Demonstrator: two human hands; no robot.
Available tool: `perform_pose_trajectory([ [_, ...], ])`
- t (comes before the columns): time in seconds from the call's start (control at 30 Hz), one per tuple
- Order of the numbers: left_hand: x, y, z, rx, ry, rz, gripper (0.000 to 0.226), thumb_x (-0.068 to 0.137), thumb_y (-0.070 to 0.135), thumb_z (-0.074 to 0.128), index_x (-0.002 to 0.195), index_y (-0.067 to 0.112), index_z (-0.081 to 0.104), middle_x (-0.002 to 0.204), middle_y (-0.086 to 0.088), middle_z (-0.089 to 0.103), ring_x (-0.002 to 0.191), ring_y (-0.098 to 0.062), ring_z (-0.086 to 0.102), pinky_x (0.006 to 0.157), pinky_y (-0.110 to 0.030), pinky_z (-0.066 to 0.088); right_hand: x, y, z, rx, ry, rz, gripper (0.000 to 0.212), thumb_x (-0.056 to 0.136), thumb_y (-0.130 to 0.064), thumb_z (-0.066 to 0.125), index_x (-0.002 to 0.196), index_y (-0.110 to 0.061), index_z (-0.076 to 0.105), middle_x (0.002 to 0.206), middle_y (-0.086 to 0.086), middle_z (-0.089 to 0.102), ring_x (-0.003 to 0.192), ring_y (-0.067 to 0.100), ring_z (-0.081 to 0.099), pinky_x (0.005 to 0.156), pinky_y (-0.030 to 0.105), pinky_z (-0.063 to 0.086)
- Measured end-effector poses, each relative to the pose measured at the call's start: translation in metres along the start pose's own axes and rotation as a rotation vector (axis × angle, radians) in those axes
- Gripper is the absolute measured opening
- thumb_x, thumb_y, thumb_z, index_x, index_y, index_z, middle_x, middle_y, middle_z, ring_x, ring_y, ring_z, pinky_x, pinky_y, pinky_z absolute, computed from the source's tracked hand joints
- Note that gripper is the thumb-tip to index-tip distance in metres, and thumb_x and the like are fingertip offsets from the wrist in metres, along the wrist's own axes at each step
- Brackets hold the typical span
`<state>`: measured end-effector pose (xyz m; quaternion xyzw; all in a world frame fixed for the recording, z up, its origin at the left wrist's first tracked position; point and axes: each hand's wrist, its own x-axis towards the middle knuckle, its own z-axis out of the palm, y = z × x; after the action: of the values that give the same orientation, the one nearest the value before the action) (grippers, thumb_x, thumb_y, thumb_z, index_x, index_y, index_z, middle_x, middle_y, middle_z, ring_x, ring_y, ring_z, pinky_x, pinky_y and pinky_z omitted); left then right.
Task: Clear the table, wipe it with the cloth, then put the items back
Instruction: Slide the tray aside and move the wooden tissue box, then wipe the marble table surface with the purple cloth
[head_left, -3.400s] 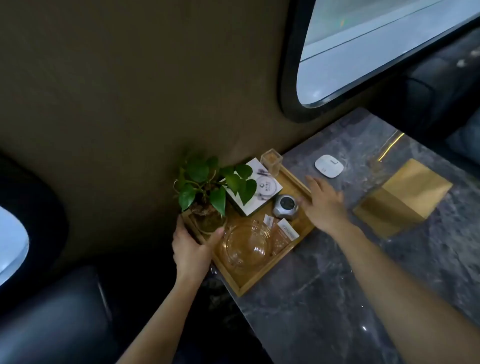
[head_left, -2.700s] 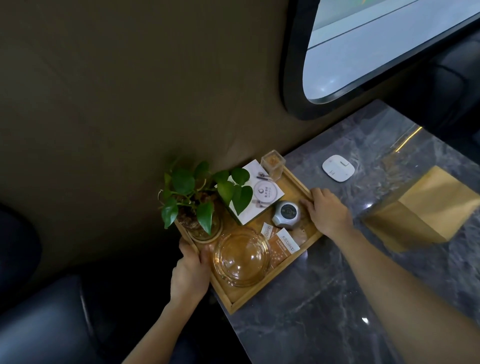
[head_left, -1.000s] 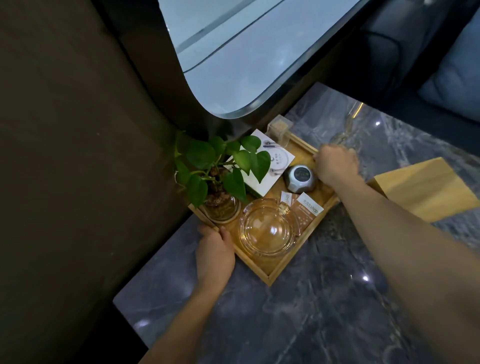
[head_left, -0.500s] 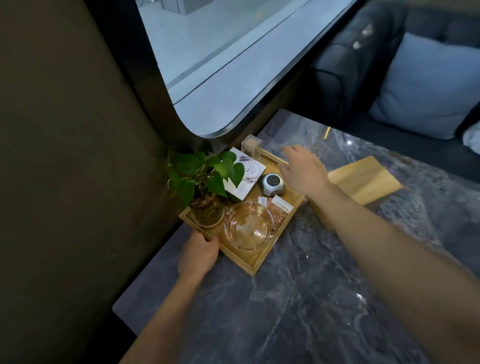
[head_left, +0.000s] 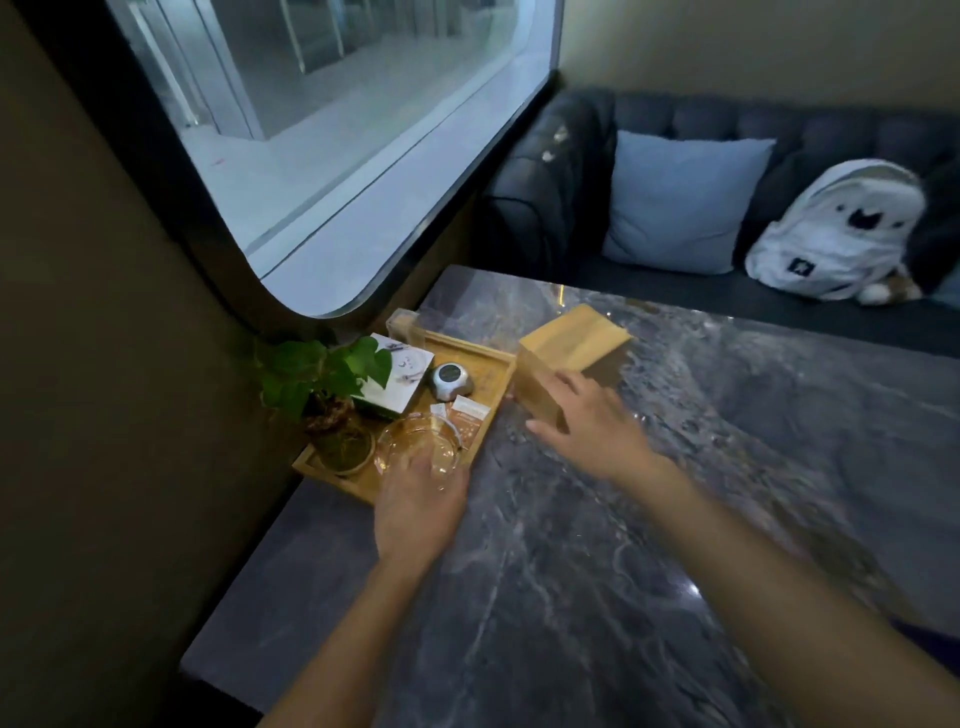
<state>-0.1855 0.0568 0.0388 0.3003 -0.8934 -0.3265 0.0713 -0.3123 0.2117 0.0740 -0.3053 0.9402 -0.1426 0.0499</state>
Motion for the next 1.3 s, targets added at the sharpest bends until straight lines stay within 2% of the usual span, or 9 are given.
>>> perform_pose_trajectory([
  [0.2,-0.020,0.051,0.043,0.110,-0.145,0.202,0.055,0.086,0.047,0.049,0.125,0.009,0.053,0.129,-0.015,0.056,0.121,-0.030,0.049,0.100,-0.038,0.038,-0.071,0.059,-0.002,0.033,0.032,0.176,0.072,0.080,-0.060,0.039,0.141,-0.021,0.035,0.137,0.008,0.048,0.123,0.030,0.048,0.100,0.042,0.041],
  [0.33,-0.043,0.088,0.078,0.053,-0.255,0.298,0.056,0.084,0.046,0.052,0.124,0.007,0.054,0.126,-0.017,0.057,0.120,-0.031,0.050,0.100,-0.038,0.038,-0.126,0.099,-0.010,0.016,0.096,0.321,0.064,0.086,-0.045,0.054,0.142,-0.024,0.033,0.141,0.006,0.045,0.127,0.027,0.045,0.102,0.039,0.037],
  [0.8,-0.138,0.198,0.193,0.165,-0.556,0.737,0.048,0.086,0.033,0.055,0.124,0.003,0.052,0.125,-0.019,0.056,0.119,-0.033,0.049,0.098,-0.037,0.037,-0.296,0.192,-0.005,0.070,0.094,0.783,0.060,0.092,-0.045,0.044,0.142,-0.017,0.029,0.145,0.006,0.038,0.128,0.025,0.041,0.102,0.040,0.034],
  [0.9,-0.155,0.204,0.213,0.197,-0.579,0.917,0.044,0.084,0.029,0.052,0.120,0.003,0.056,0.114,-0.018,0.062,0.108,-0.035,0.056,0.090,-0.039,0.043,-0.316,0.198,0.004,0.112,0.069,0.828,0.064,0.093,-0.046,0.041,0.146,-0.019,0.020,0.151,0.005,0.031,0.132,0.025,0.037,0.105,0.040,0.032],
  [1.0,-0.167,0.204,0.235,0.205,-0.607,1.112,0.041,0.081,0.019,0.049,0.119,0.009,0.059,0.117,-0.013,0.064,0.106,-0.031,0.060,0.089,-0.037,0.047,-0.329,0.199,0.015,0.122,0.048,0.849,0.063,0.093,-0.046,0.041,0.146,-0.019,0.020,0.151,0.005,0.031,0.133,0.023,0.036,0.106,0.038,0.031],
  [1.07,-0.173,0.206,0.246,0.283,-0.672,1.235,0.044,0.086,0.019,0.044,0.130,0.015,0.051,0.136,-0.010,0.053,0.125,-0.028,0.050,0.102,-0.038,0.039,-0.336,0.198,0.022,0.111,0.028,0.848,0.062,0.092,-0.046,0.042,0.145,-0.018,0.024,0.150,0.005,0.032,0.134,0.023,0.035,0.107,0.037,0.029],
  [1.17,-0.175,0.206,0.256,0.484,-0.784,1.347,0.051,0.094,0.021,0.038,0.144,0.027,0.027,0.157,-0.003,0.021,0.145,-0.021,0.015,0.116,-0.035,0.013,-0.342,0.198,0.030,0.090,0.006,0.827,0.060,0.092,-0.043,0.044,0.144,-0.017,0.027,0.152,0.006,0.030,0.138,0.022,0.029,0.112,0.038,0.024],
  [1.23,-0.175,0.206,0.260,0.537,-0.803,1.361,0.051,0.094,0.022,0.039,0.144,0.030,0.027,0.158,-0.001,0.015,0.146,-0.019,0.009,0.116,-0.036,0.009,-0.344,0.198,0.034,0.080,0.018,0.814,0.060,0.092,-0.042,0.044,0.144,-0.017,0.027,0.152,0.006,0.030,0.139,0.022,0.028,0.112,0.039,0.023],
  [1.3,-0.175,0.206,0.262,0.451,-0.850,1.255,0.049,0.091,0.019,0.042,0.139,0.028,0.037,0.157,0.000,0.020,0.146,-0.018,0.010,0.116,-0.038,0.011,-0.345,0.198,0.035,0.069,0.023,0.810,0.060,0.092,-0.041,0.045,0.143,-0.017,0.028,0.152,0.006,0.030,0.138,0.023,0.029,0.112,0.039,0.023],
])
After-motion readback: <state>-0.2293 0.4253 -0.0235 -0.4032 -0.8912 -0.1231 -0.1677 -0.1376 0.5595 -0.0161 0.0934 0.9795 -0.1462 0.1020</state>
